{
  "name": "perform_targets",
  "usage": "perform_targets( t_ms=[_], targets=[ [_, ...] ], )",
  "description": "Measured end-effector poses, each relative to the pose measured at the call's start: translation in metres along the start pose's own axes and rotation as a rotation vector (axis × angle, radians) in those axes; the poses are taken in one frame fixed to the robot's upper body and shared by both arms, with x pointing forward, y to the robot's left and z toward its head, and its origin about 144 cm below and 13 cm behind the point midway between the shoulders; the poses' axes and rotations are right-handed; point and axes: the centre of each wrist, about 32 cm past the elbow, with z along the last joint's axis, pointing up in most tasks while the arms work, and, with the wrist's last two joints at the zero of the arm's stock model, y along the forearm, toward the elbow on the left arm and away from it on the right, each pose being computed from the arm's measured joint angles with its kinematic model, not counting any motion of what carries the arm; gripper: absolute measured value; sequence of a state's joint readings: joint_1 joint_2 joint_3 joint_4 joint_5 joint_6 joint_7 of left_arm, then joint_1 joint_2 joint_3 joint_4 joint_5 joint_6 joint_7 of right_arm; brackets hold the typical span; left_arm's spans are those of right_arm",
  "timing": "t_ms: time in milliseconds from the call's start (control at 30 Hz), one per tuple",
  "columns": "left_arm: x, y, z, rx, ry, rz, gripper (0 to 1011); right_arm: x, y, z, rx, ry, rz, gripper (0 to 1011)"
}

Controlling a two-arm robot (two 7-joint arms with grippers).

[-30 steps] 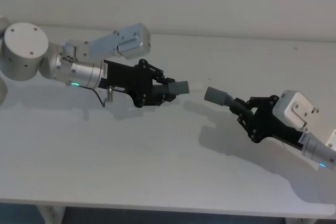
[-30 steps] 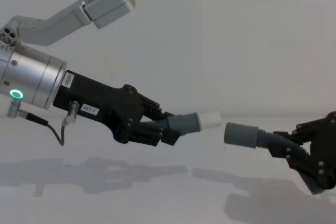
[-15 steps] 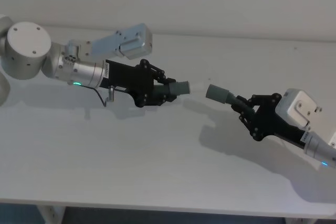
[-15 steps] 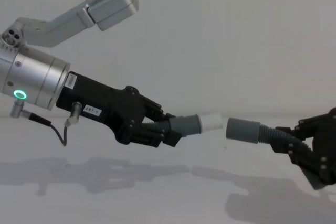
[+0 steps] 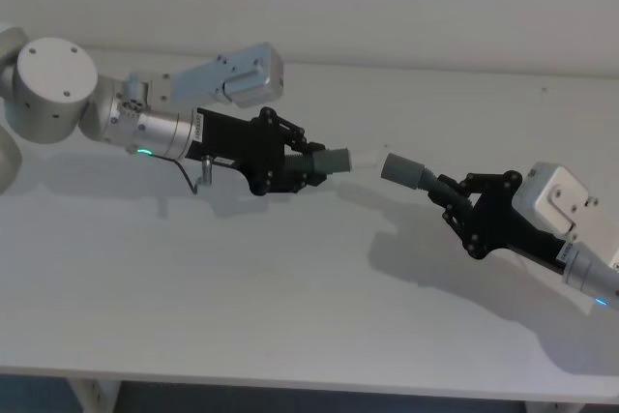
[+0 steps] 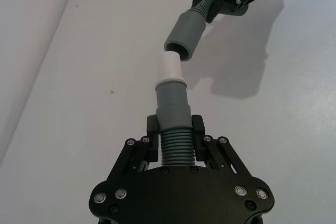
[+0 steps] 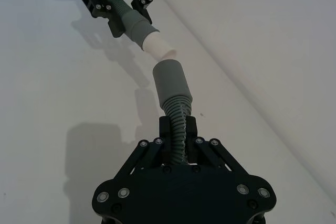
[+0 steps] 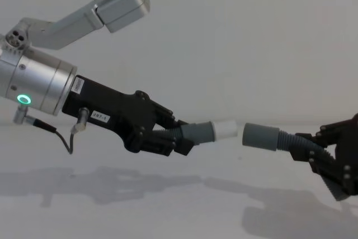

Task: Use both hands to pick up one end of the pipe from the table, align the ends, and insert them.

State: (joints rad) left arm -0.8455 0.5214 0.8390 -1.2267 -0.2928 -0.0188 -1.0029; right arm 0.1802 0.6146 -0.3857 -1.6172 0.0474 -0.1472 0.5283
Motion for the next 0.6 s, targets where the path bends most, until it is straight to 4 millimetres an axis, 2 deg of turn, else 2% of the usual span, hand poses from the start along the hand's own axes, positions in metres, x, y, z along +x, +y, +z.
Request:
perform_targets(
  t_ms=[600],
  targets=[
    [0.0027, 0.0001, 0.0015, 0.0, 0.003, 0.007, 360, -0.0016, 0.001, -0.0012, 0.003, -0.001, 0.0, 155]
  ],
)
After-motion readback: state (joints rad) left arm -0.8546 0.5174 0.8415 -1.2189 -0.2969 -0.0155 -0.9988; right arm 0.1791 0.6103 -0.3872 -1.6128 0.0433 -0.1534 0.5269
